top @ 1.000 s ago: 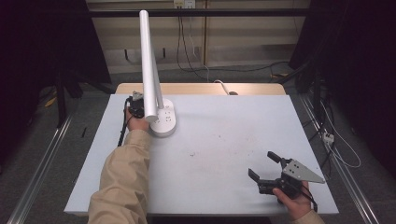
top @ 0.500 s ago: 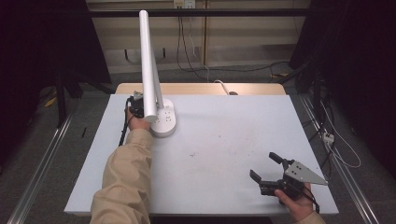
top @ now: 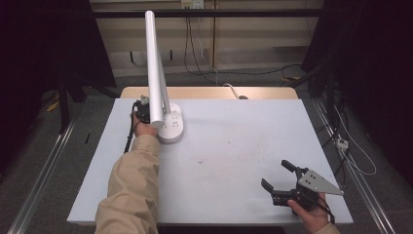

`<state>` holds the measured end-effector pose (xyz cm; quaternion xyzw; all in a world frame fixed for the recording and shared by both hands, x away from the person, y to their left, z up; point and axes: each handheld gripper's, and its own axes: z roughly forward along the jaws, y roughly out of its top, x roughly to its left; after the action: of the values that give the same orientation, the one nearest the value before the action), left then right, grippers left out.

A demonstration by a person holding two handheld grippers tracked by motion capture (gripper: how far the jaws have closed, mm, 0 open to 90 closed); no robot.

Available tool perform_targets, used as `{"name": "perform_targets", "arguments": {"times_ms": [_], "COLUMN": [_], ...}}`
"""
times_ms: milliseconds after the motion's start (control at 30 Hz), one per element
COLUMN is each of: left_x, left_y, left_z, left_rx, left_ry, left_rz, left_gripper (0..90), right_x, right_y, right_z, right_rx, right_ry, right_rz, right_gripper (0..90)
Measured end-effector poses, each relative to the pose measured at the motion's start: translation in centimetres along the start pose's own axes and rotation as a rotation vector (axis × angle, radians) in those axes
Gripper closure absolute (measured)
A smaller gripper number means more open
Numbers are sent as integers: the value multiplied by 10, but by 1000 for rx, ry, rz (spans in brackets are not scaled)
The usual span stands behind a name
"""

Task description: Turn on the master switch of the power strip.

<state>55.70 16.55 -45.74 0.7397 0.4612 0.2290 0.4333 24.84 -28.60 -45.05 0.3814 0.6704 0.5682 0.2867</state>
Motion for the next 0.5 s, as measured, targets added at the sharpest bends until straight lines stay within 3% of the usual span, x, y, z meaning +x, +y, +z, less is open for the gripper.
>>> {"name": "perform_targets", "arguments": {"times_ms": [67,167,267,367,433,500], "left_x": [1,-2,-2,-2,-3,-3], "left_y": [-1,0,1,2,1,0], "left_z": [0,0,-2,-4,-4,-5], "left_rx": [-15,-9,-10,0,-6,-9], "left_ry": [-6,9,14,19,19,22], "left_rz": [-33,-5,-36,-17,-35,-26], "left_gripper": [900,900,900,900,900,900], "right_x": [0,0,0,1,3,4], "right_y": [0,1,1,2,2,3], "right_z": [-1,-2,-1,2,2,3], "right_rx": [-2,-8,-4,-7,-8,-9], "right_ry": [-1,-2,0,5,13,17], "right_rz": [1,1,6,5,2,-3], "right_gripper": [32,32,32,32,32,32]}}
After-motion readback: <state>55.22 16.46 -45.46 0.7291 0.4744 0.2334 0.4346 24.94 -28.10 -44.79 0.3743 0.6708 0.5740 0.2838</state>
